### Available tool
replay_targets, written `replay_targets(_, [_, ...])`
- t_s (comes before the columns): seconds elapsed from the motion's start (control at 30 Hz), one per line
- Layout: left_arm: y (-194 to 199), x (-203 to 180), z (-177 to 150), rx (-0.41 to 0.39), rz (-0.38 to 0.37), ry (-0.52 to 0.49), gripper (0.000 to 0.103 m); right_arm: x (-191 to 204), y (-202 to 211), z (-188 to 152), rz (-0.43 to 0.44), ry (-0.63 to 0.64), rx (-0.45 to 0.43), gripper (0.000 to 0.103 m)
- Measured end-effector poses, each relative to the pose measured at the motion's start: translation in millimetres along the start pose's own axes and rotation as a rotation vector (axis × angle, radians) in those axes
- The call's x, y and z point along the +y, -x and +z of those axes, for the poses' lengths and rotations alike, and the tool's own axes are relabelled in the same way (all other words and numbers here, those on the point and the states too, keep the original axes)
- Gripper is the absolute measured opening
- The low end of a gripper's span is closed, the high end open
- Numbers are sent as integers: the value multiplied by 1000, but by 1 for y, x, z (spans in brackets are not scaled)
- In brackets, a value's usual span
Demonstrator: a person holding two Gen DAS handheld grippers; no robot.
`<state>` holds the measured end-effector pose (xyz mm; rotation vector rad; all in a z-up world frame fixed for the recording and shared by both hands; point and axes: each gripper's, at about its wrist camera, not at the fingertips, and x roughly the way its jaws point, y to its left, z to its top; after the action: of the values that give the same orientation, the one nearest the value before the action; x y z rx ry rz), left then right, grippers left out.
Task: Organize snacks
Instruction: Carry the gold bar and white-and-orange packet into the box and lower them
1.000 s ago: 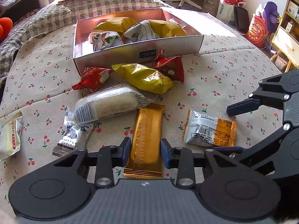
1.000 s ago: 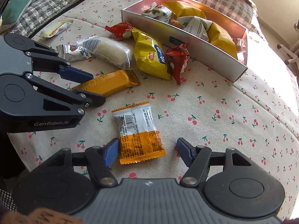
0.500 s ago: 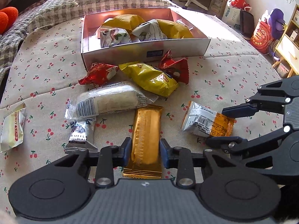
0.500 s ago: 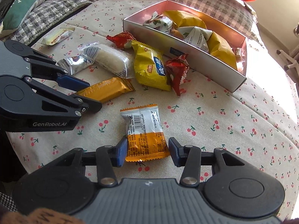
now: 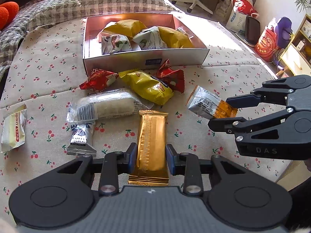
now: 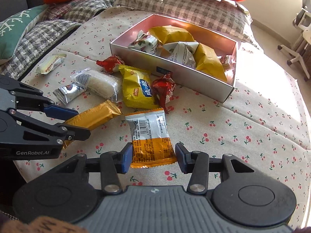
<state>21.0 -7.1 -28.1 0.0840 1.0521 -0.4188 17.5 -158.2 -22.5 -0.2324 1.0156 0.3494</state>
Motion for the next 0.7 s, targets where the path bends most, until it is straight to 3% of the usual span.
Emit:
replay_targets(0.37, [18, 0, 16, -67, -27, 30, 37, -26, 12, 16, -20, -100, -48, 43])
replay_targets(0.7, [26, 14, 53, -162, 15, 108, 37, -51, 16, 39, -15, -216, -97, 43])
